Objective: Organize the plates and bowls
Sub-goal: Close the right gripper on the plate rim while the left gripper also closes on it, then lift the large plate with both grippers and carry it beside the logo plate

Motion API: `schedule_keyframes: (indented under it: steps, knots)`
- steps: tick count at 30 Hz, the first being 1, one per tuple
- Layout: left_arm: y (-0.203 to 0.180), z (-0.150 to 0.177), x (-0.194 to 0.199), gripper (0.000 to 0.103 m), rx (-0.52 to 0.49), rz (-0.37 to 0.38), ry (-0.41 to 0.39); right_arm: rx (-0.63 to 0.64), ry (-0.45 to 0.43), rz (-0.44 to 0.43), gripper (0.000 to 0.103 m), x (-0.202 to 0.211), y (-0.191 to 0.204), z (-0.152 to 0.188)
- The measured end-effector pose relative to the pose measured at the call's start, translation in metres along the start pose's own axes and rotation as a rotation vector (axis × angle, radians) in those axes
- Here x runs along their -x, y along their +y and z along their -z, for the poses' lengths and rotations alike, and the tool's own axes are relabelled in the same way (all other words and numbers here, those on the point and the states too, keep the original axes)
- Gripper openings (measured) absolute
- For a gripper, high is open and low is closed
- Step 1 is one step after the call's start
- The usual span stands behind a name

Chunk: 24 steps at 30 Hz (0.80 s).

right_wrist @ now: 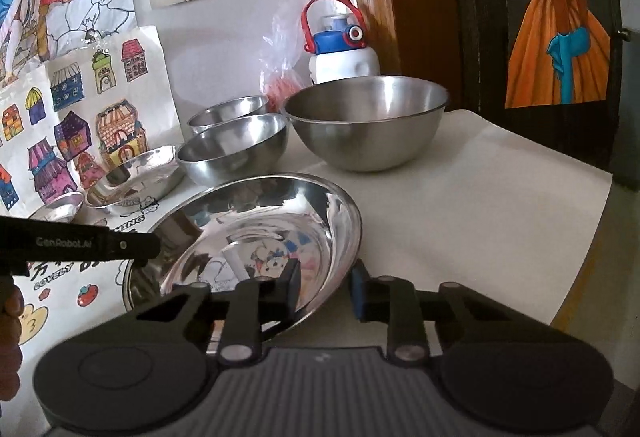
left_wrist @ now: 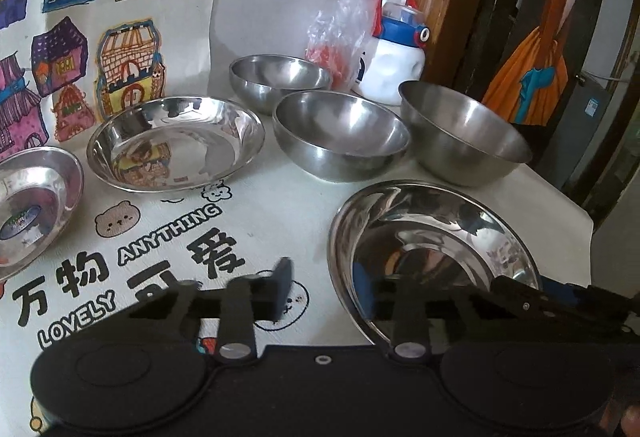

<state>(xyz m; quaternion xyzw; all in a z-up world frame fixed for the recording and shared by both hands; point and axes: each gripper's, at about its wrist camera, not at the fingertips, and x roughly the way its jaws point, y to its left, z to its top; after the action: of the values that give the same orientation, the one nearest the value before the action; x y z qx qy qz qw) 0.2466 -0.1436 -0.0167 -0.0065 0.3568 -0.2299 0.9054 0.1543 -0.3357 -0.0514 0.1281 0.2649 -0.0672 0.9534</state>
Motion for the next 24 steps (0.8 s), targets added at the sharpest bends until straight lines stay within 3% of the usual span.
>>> schedule_keyframes:
  steps: [3,16,24]
  knots:
    - [-0.003,0.002,0.000,0.013,-0.017,0.009,0.003,-0.006,-0.003,0.016,0.027,0.001,0.003,0.001]
    - [0.008,0.006,0.023,0.012,0.017,0.008,-0.017,0.001,-0.018,0.004,0.026,0.018,0.027,0.004]
    - [0.054,-0.010,0.054,0.012,0.091,-0.026,-0.070,0.075,-0.076,-0.087,0.026,0.009,0.091,-0.017]
